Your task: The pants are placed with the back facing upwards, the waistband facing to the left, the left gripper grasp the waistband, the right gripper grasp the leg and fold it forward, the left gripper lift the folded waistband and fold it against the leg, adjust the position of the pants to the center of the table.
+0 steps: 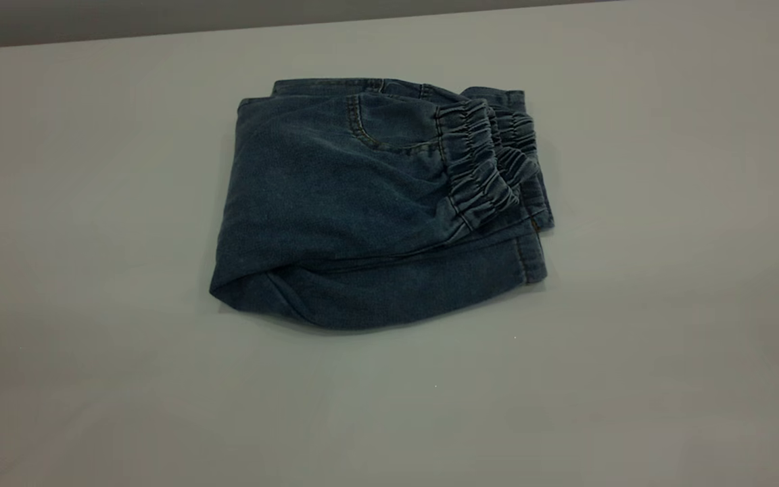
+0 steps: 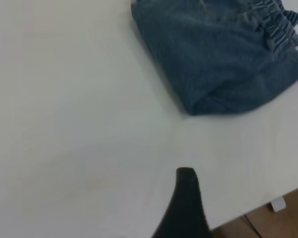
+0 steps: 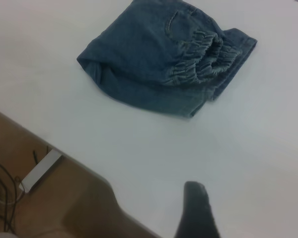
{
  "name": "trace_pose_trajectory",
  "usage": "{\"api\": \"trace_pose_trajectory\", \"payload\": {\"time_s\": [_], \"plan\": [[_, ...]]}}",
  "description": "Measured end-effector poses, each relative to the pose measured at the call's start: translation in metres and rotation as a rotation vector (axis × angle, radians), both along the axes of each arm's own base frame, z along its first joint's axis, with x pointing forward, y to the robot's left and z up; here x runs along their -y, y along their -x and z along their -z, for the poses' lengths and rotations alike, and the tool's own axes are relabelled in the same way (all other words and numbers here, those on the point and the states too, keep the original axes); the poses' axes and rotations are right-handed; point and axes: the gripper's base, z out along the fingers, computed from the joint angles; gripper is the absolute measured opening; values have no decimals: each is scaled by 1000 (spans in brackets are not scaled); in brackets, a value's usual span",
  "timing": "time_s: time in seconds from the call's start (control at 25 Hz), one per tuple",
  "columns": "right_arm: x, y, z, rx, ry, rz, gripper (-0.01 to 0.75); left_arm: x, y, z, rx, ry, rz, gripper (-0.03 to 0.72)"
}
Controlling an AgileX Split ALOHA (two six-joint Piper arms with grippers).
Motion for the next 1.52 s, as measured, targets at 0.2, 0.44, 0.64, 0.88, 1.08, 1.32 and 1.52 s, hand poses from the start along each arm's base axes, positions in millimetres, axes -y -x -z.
{"api": "trace_pose_trajectory", "payload": {"time_s": [0.2, 0.44, 0.64, 0.88, 1.08, 1.32, 1.52], "plan": [[0, 0, 0, -1, 0, 3, 426, 0, 0, 0, -2, -1, 1, 540], [-2, 0, 0, -2, -3, 185, 426, 0, 0, 0, -2, -1, 1, 540], [-4, 4, 0, 23, -13, 389, 426, -1, 2, 0, 5, 4, -49, 540], [-5, 5, 1, 19, -10, 470, 426, -4, 1, 0, 15, 5, -240, 540], [-5, 5, 1, 20, -10, 469, 426, -6, 9, -1, 73, 15, -308, 540], [-5, 5, 1, 20, -10, 469, 426, -6, 24, -1, 161, 31, -305, 540], [-5, 5, 1, 20, -10, 469, 426, -6, 23, -1, 160, 30, -305, 540]]}}
